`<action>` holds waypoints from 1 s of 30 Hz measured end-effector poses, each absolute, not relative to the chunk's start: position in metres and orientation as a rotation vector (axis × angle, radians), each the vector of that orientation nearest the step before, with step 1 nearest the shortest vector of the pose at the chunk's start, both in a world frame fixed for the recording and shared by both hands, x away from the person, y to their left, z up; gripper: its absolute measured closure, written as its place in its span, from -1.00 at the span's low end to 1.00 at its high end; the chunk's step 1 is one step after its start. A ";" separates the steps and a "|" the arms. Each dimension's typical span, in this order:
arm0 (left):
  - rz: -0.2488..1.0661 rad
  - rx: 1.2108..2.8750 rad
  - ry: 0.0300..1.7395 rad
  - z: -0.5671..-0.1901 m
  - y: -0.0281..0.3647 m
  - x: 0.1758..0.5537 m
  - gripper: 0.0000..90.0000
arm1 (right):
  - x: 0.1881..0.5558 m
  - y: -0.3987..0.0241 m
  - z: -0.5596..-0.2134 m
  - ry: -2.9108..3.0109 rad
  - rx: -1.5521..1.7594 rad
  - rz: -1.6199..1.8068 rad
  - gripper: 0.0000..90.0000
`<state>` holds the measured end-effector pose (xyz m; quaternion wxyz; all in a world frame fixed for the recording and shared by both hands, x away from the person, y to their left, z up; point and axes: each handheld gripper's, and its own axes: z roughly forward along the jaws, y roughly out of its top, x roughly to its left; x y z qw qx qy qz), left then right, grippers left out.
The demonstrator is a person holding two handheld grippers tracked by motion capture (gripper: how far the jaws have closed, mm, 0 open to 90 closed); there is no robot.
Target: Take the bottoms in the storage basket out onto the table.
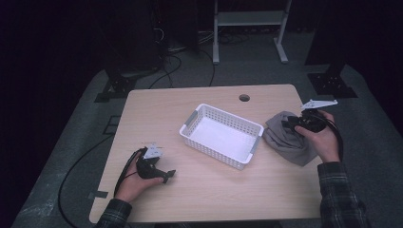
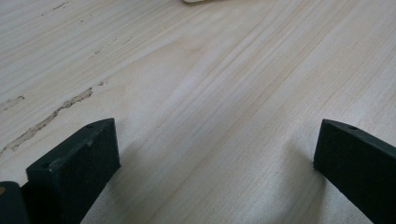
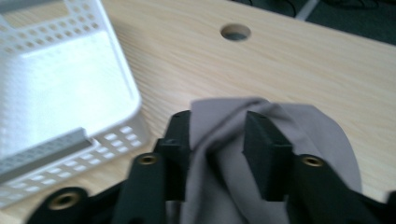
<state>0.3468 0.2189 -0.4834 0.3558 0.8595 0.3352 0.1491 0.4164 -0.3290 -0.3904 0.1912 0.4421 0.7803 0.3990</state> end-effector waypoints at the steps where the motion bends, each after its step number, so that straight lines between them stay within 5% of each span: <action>1: 0.385 2.221 0.865 -0.483 0.219 0.347 -1.00 | 0.416 -0.327 -0.389 2.191 1.233 1.136 0.52; 6: 0.385 2.219 0.865 -0.484 0.219 0.347 -1.00 | 0.414 -0.317 -0.388 2.214 1.191 1.161 0.98; 30: 0.387 2.216 0.867 -0.484 0.219 0.347 -1.00 | 0.446 -0.270 -0.420 2.342 1.157 1.123 0.99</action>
